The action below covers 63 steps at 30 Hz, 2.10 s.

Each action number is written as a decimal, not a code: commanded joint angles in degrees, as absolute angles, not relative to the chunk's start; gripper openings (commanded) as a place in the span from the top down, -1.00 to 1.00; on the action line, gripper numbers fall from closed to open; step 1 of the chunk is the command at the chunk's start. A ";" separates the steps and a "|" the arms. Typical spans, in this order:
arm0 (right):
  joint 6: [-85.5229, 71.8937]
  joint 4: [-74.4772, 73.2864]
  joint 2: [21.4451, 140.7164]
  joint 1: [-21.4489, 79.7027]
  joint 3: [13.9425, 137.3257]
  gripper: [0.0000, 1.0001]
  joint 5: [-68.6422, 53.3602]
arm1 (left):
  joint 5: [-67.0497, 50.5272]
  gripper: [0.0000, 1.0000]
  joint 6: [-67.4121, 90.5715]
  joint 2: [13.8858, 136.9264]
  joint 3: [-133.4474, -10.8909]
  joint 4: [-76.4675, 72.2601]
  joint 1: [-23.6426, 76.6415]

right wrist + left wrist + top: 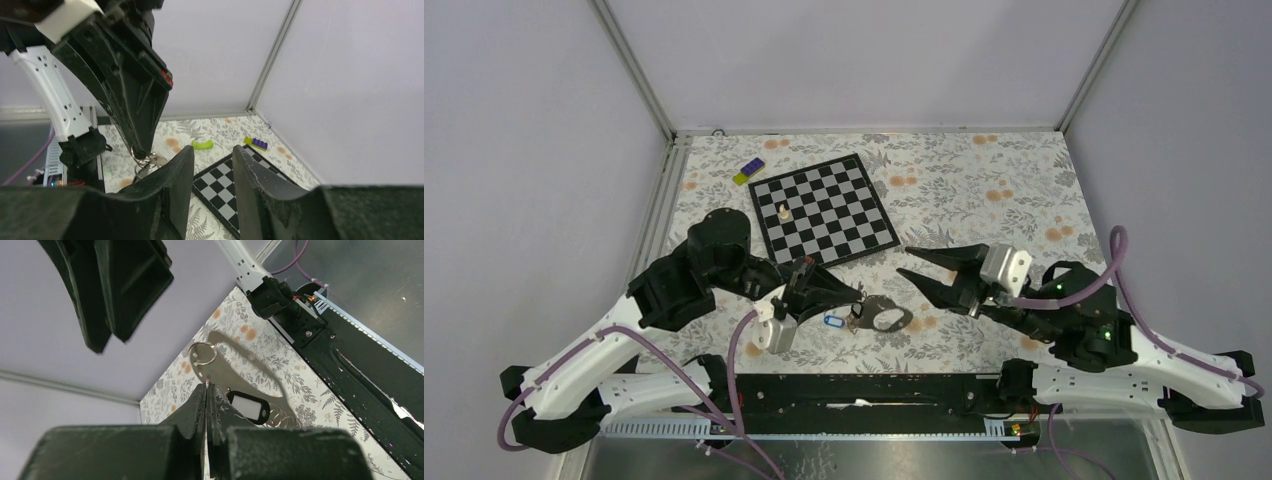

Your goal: Remove the keys from the keyring

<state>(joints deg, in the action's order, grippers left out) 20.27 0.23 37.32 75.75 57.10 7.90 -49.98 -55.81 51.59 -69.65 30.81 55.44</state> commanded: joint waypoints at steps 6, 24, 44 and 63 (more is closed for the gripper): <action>22.53 -2.40 40.52 76.11 57.40 0.14 8.45 | -56.07 1.00 -61.23 51.87 -73.78 32.33 55.47; 15.14 -1.67 43.03 76.11 55.38 0.15 -4.75 | -52.94 1.00 -63.81 50.80 -72.22 28.58 55.46; 11.48 5.22 43.25 76.11 52.84 0.38 -3.29 | -53.63 1.00 -64.32 51.15 -72.27 28.56 55.52; 8.79 7.04 42.29 76.11 50.87 0.44 -0.28 | -52.87 1.00 -64.63 51.40 -72.81 28.56 55.47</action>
<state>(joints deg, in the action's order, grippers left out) 9.96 2.42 42.74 75.77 51.05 -1.69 -52.07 -63.13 51.75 -71.55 32.42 55.44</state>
